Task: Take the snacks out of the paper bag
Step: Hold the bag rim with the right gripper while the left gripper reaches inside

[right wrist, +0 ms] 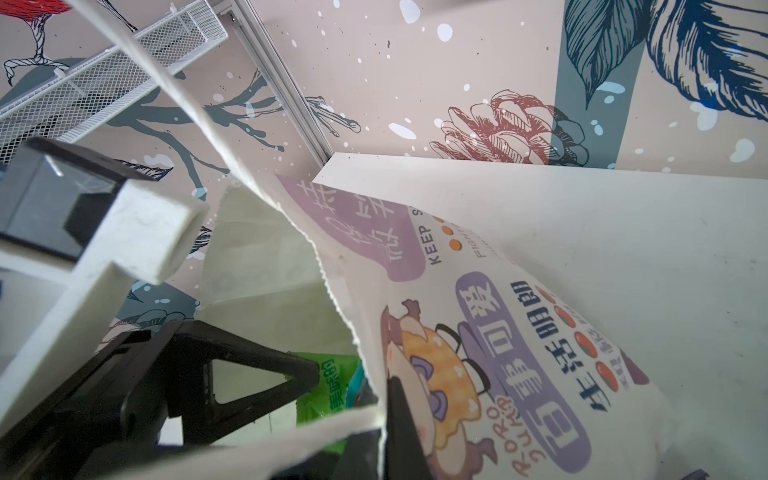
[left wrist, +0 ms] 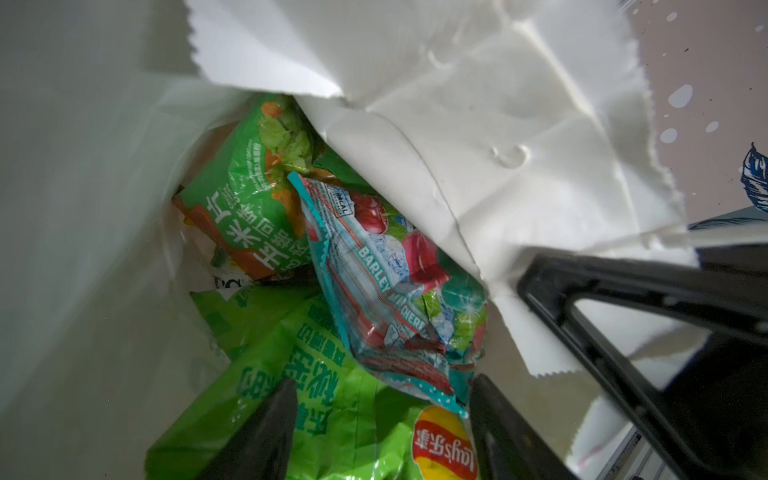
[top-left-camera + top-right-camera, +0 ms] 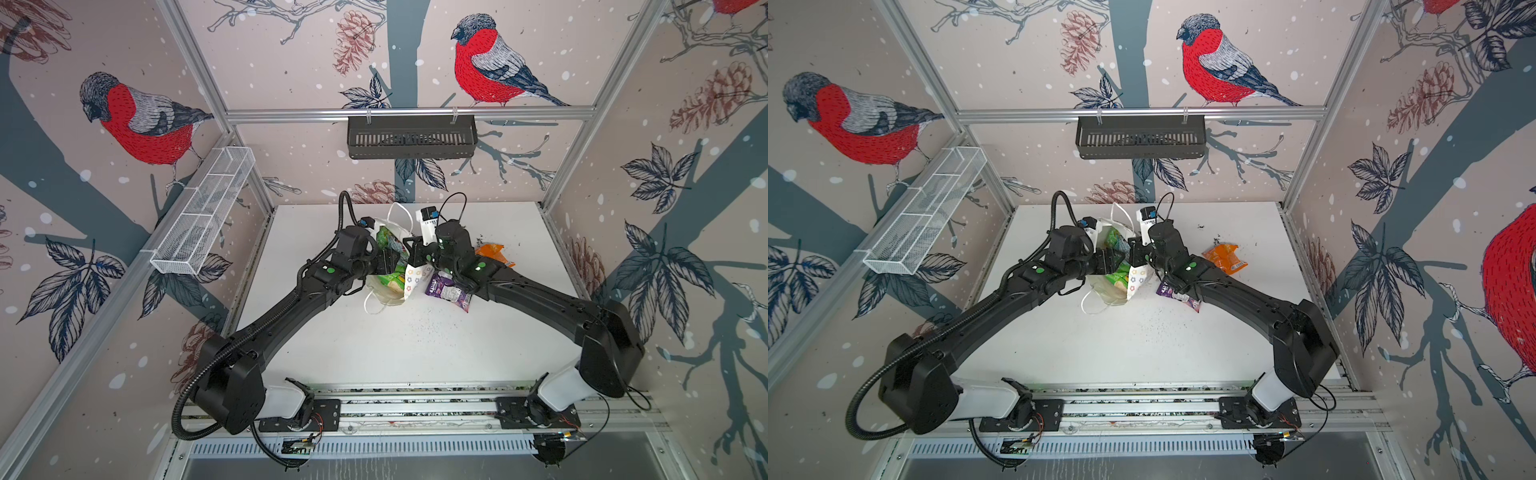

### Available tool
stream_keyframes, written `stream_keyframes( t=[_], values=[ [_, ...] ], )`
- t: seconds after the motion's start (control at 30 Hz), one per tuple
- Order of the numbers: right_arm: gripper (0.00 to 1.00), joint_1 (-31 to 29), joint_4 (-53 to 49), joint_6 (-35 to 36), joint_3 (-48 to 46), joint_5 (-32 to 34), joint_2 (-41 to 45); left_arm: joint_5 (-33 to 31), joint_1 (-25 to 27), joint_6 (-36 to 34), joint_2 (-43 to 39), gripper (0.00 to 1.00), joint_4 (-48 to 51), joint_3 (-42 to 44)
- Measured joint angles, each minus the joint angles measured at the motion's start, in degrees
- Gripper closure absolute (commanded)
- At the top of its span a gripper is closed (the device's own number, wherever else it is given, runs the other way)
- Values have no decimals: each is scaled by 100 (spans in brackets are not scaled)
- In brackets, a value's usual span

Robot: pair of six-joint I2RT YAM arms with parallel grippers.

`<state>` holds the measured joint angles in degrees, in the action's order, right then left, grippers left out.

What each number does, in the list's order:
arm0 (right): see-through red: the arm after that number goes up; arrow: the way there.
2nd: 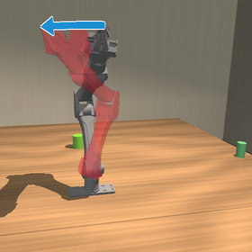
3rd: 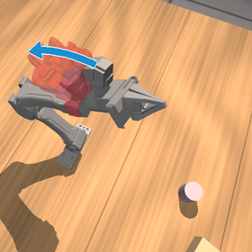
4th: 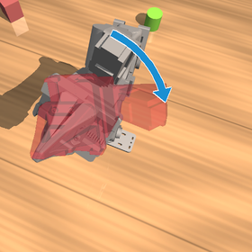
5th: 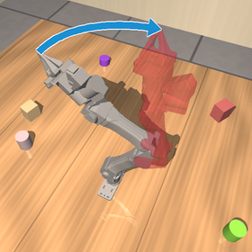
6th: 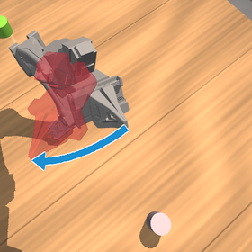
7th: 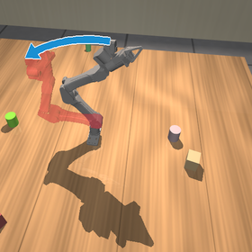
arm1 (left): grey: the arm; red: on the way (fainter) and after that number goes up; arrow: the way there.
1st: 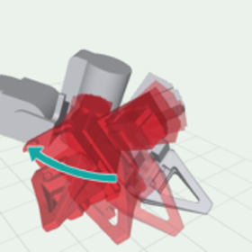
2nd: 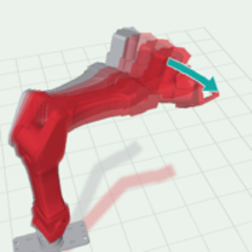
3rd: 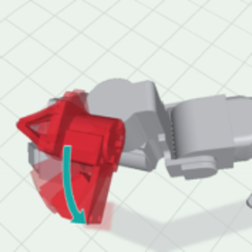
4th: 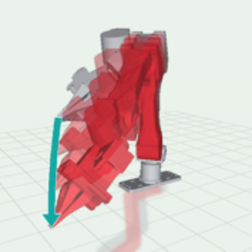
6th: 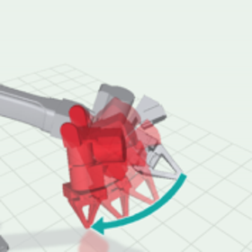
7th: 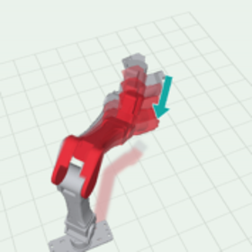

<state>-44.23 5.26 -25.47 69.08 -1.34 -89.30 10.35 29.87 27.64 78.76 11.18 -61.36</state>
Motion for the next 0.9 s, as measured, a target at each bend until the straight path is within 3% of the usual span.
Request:
stream_keyframes(
  t=[0.57,0.73,0.8,0.9],
  values=[
    [100,0,197,-26,-101,-101,7,44,15,234,595,52,-450,-142],
    [100,4,219,-28,-111,-103,7,-138,109,232,754,74,-435,-236],
    [100,4,223,-31,-111,-103,7,-170,131,232,780,79,-424,-256],
    [100,4,227,-31,-111,-103,7,-304,142,232,815,98,-413,-275]
  ],
)
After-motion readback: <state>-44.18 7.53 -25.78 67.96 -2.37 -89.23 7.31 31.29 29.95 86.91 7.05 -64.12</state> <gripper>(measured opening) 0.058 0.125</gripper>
